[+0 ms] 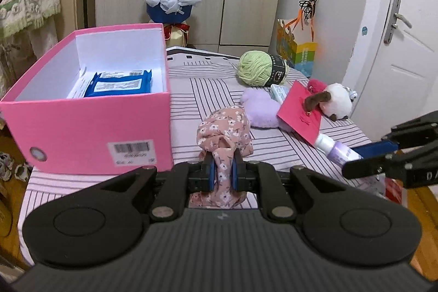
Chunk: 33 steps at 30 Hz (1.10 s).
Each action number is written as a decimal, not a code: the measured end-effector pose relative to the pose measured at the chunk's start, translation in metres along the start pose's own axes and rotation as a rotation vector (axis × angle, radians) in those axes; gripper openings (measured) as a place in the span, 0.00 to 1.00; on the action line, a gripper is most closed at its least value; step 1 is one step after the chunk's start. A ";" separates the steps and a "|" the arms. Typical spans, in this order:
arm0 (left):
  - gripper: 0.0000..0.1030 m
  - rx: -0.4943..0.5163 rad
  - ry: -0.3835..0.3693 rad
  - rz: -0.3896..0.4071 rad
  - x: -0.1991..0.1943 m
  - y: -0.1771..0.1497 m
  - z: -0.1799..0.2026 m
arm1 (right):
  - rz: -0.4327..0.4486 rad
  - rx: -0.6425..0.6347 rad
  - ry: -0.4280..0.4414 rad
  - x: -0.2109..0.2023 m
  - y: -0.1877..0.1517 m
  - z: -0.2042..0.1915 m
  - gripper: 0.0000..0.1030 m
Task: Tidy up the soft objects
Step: 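Carry the floral cloth toward the box while the right gripper grasps the white toothpaste tube, then lower the cloth and tube into the pink box and open both grippers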
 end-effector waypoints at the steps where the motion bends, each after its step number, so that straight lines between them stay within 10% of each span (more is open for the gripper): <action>1: 0.10 -0.008 -0.009 -0.005 -0.005 0.001 -0.003 | 0.003 -0.001 0.005 0.000 0.003 -0.005 0.26; 10: 0.10 -0.036 -0.096 -0.063 -0.040 0.024 -0.022 | 0.035 -0.015 0.174 0.008 0.039 -0.066 0.26; 19: 0.10 0.036 0.001 0.020 -0.064 0.074 -0.064 | 0.088 -0.034 0.288 0.037 0.092 -0.109 0.27; 33: 0.11 -0.005 0.177 0.014 0.037 0.134 -0.156 | 0.102 0.047 0.177 0.154 0.165 -0.084 0.27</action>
Point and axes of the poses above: each gripper's, at about its wrist camera, not at the fingertips, and x roughly the way its jaws point, z to its right, y to its top, the point moved 8 cm from there along x, roughly the way its jaws point, and after that the axes turned 11 degrees about z, right-handed, at the moved point
